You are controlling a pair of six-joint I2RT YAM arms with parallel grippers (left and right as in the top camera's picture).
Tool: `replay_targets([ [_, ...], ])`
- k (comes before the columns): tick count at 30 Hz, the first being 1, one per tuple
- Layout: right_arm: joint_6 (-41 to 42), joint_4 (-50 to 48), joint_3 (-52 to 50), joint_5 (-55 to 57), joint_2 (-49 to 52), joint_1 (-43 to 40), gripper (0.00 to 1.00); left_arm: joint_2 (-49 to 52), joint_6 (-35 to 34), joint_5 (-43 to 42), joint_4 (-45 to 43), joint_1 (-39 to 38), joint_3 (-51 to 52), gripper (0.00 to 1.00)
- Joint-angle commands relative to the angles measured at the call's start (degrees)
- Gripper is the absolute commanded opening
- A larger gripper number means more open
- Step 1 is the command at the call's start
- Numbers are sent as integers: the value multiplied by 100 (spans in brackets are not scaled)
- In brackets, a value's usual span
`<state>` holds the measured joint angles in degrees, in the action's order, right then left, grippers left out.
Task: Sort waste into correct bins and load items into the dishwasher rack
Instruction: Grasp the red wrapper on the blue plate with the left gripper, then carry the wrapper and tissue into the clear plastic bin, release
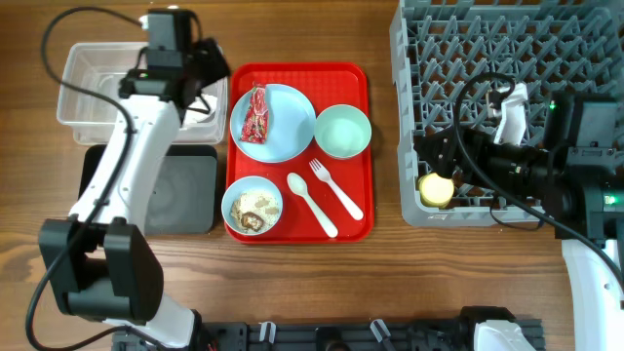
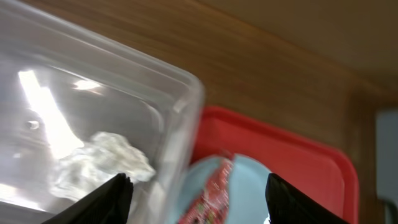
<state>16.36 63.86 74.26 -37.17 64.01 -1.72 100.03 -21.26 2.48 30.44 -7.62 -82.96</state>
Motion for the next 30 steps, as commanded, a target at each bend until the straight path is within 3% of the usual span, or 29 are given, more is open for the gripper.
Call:
replay_targets([
  [1, -96, 24, 61, 140, -9, -13, 88, 190, 822, 160, 247, -730, -48, 70],
  [5, -94, 37, 61, 138, -9, -13, 88, 872, 623, 850, 262, -1102, -20, 72],
  [11, -74, 87, 61, 138, -9, -13, 88, 1676, 245, 896, 238, -1165, -20, 68],
  [13, -74, 87, 61, 138, -9, -11, 88, 1888, 114, 868, 236, -1165, -20, 62],
  [21, -76, 85, 61, 138, -9, -13, 88, 1888, 107, 323, 293, -1165, -48, 4],
  [25, -72, 87, 61, 138, -9, -13, 88, 1399, 90, -319, 411, -1161, -188, 4],
  [30, 35, 87, 61, 138, -9, -13, 88, 466, -170, -175, 417, -1117, -205, 4],
])
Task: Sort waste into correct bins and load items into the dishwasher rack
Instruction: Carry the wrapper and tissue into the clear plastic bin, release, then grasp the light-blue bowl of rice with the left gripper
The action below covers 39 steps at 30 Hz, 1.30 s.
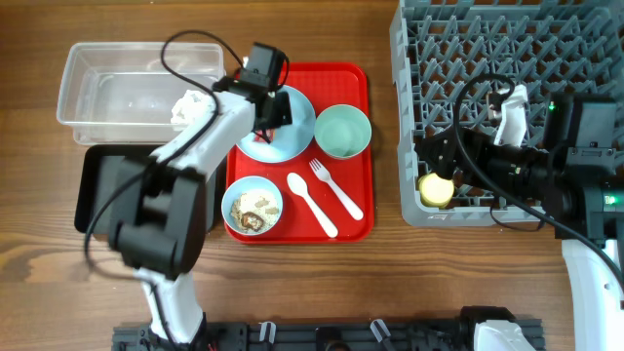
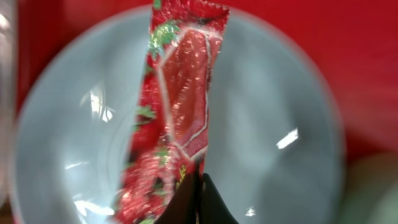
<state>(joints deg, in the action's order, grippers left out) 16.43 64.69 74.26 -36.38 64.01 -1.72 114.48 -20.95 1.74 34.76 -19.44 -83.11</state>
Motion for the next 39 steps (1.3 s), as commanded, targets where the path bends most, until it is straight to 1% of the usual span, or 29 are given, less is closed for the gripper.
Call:
replay_targets([
  [1, 31, 4, 61, 59, -9, -13, 88, -1126, -201, -2, 15, 101, -190, 4],
  [4, 28, 4, 61, 59, -9, -13, 88, -1390, -201, 625, 142, 232, -190, 4],
  [6, 28, 4, 61, 59, -9, -13, 88, -1403, -203, 1255, 149, 369, -190, 4],
  [8, 28, 4, 61, 61, -9, -13, 88, -1322, -208, 1591, 101, 533, -188, 4],
  [10, 26, 7, 61, 61, -9, -13, 88, -1207, -256, 1613, -20, 765, -188, 4],
  [12, 26, 9, 61, 59, -9, -13, 88, -1073, -511, 1611, -107, 1019, -188, 4],
  [13, 28, 9, 61, 59, -9, -11, 88, -970, -754, 1513, -120, 1222, -188, 4],
  [15, 26, 9, 61, 59, -9, -11, 88, -887, -787, 1154, -136, 1388, -188, 5],
  [16, 28, 9, 61, 59, -9, -13, 88, -870, -782, 933, -127, 1453, -188, 17],
  [17, 26, 9, 61, 59, -9, -13, 88, -870, -774, 741, -101, 1491, -188, 35],
  [18, 24, 9, 61, 61, -9, -11, 88, -887, -662, 577, -59, 1497, -188, 45],
  [19, 22, 9, 61, 61, -9, -13, 88, -944, -516, 444, -4, 1493, -190, 51],
  [20, 24, 9, 61, 61, -9, -13, 88, -1008, -476, 404, 92, 1458, -190, 52],
  [22, 7, 31, 61, 66, -9, -13, 88, -1252, -481, 407, 533, 1322, -190, 52],
  [25, 11, 168, 61, 184, -9, -13, 88, -1716, -505, 404, 1333, 1029, -190, 49],
  [29, 17, 267, 61, 428, -11, -13, 88, -2267, -531, 407, 2365, 321, -190, 49],
  [31, 20, 267, 61, 452, -11, -13, 88, -2363, -765, 407, 2778, -63, -188, 49],
  [34, 22, 245, 61, 452, -9, -13, 89, -2317, -1325, 409, 3362, -732, -109, 48],
  [37, 24, 188, 61, 452, -2, -13, 89, -2275, -1851, 409, 3418, -1270, 273, 47],
  [39, 26, 170, 61, 452, 4, -13, 93, -2264, -2203, 409, 3285, -1574, 610, 47],
])
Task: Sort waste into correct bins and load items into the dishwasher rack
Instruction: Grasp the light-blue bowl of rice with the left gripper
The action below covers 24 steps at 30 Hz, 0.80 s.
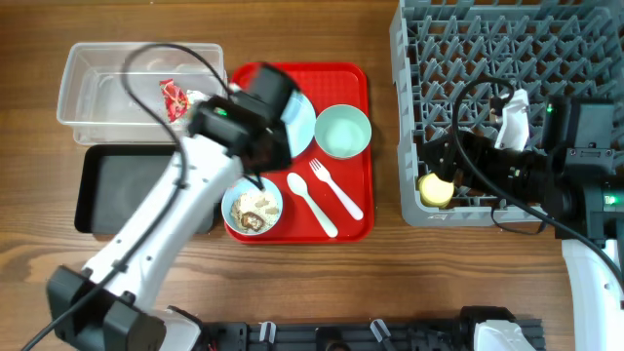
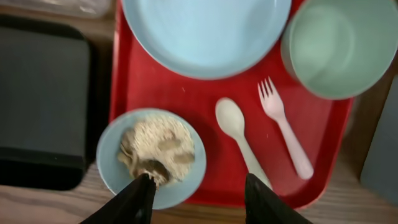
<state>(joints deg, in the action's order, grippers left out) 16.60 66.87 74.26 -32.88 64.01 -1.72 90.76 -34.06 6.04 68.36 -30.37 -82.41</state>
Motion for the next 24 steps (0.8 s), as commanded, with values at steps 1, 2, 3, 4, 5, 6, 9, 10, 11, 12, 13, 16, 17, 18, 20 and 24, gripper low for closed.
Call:
replay_targets([
  [1, 11, -50, 61, 101, 17, -13, 94, 109, -1036, -22, -184, -614, 721, 47],
  [2, 15, -46, 61, 101, 17, -13, 94, 109, -1141, -20, -310, -730, 896, 47],
  [3, 13, -39, 61, 98, 35, -13, 95, 109, -1180, -20, -452, -833, 1058, 47],
  [4, 11, -35, 61, 98, 42, -13, 95, 109, -1182, 0, -654, -929, 1257, 47],
  [5, 13, -35, 61, 98, 57, -13, 95, 109, -1182, 28, -802, -975, 1388, 47],
  [6, 13, -37, 61, 98, 63, -13, 95, 109, -1182, 74, -984, -1023, 1547, 47],
  [9, 17, -35, 61, 98, 107, -13, 95, 114, -1185, 157, -1475, -1067, 2017, 46],
  [10, 20, -26, 61, 98, 120, -13, 95, 114, -1185, 157, -1615, -1058, 2157, 44],
  [11, 22, -15, 61, 98, 131, -13, 95, 114, -1185, 221, -1775, -1029, 2315, 44],
  [12, 55, -13, 61, 98, 149, -13, 95, 116, -1185, 376, -1930, -988, 2461, 43],
  [13, 55, -13, 61, 98, 153, -13, 95, 118, -1182, 470, -2044, -953, 2540, 42],
  [16, 59, -17, 61, 98, 186, -13, 95, 120, -1134, 507, -2361, -828, 2682, 39],
  [17, 70, -15, 61, 98, 190, -13, 95, 118, -1134, 479, -2413, -793, 2702, 38],
  [18, 136, -13, 61, 109, 205, -13, 95, 120, -1132, 468, -2433, -782, 2702, 34],
  [20, 160, 2, 61, 120, 212, -13, 95, 120, -1115, 474, -2450, -780, 2702, 30],
  [24, 157, 2, 61, 122, 216, -13, 95, 125, -1069, 472, -2468, -780, 2702, 18],
])
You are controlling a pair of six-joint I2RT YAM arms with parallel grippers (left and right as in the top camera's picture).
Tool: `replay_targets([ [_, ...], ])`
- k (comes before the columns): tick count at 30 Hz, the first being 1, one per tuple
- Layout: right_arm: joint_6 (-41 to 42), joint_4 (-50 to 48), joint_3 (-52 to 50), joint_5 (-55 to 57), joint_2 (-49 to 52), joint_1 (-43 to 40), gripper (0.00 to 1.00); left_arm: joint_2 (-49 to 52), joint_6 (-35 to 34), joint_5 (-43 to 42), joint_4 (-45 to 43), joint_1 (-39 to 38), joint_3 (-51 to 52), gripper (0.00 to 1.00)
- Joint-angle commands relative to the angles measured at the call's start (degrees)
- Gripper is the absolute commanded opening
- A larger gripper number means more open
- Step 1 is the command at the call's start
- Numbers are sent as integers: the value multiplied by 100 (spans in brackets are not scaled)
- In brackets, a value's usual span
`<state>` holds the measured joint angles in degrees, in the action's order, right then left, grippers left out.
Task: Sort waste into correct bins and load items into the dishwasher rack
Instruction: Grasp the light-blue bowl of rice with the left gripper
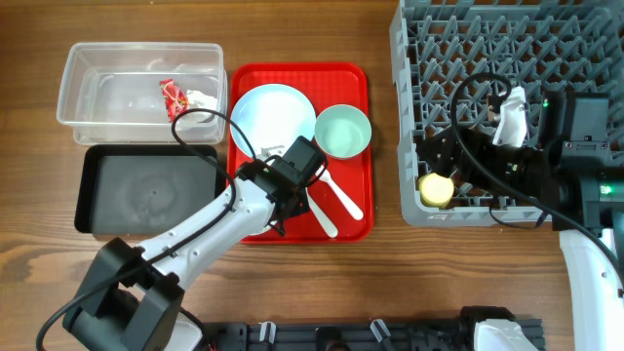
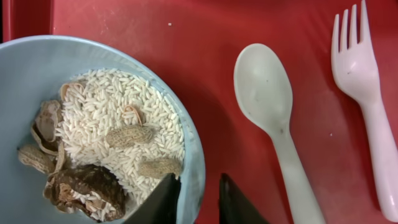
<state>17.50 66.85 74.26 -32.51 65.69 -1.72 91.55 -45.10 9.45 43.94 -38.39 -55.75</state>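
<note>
A light blue bowl [image 2: 37, 74] of rice, peanut shells and a brown scrap sits on the red tray [image 2: 186, 31]. My left gripper [image 2: 198, 180] is down at the bowl's right rim and open. One finger is inside on the rice and the other outside over the tray, with a thin gap still showing beside the rim. In the overhead view the left gripper [image 1: 286, 195] covers the bowl. A white spoon [image 2: 264, 87] and fork [image 2: 360, 62] lie to the right. My right gripper [image 1: 439, 161] is inside the grey dishwasher rack [image 1: 507, 39] by a yellow item [image 1: 436, 187]; its jaws are not readable.
An empty blue plate [image 1: 271, 117] and a green cup [image 1: 342, 130] stand on the tray's far half. The clear bin [image 1: 97, 58] at the back left holds a red wrapper [image 1: 174, 95] and white tissue [image 1: 202, 97]. A black tray [image 1: 146, 190] lies in front of the bin.
My left gripper was high above the tray with its jaws wide. Now it is low at the bowl's right rim with the jaws much narrower, one either side. The right arm has not moved.
My left gripper was open over the clear bin, with tissue in the bin and the red wrapper on the plate. Then it was shut on the wrapper at the plate. Later the wrapper lay in the bin and the gripper hung open above the tray. Now it straddles the bowl's rim.
</note>
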Motion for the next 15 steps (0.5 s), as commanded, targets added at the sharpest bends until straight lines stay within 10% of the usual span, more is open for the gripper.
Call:
replay_targets([
  [1, 68, 4, 61, 87, 48, -13, 95, 52, 127, 120, -46, 22, 35, 16],
  [15, 68, 7, 61, 85, 48, -13, 95, 332, 903, -131, -131, 28, -9, 4],
])
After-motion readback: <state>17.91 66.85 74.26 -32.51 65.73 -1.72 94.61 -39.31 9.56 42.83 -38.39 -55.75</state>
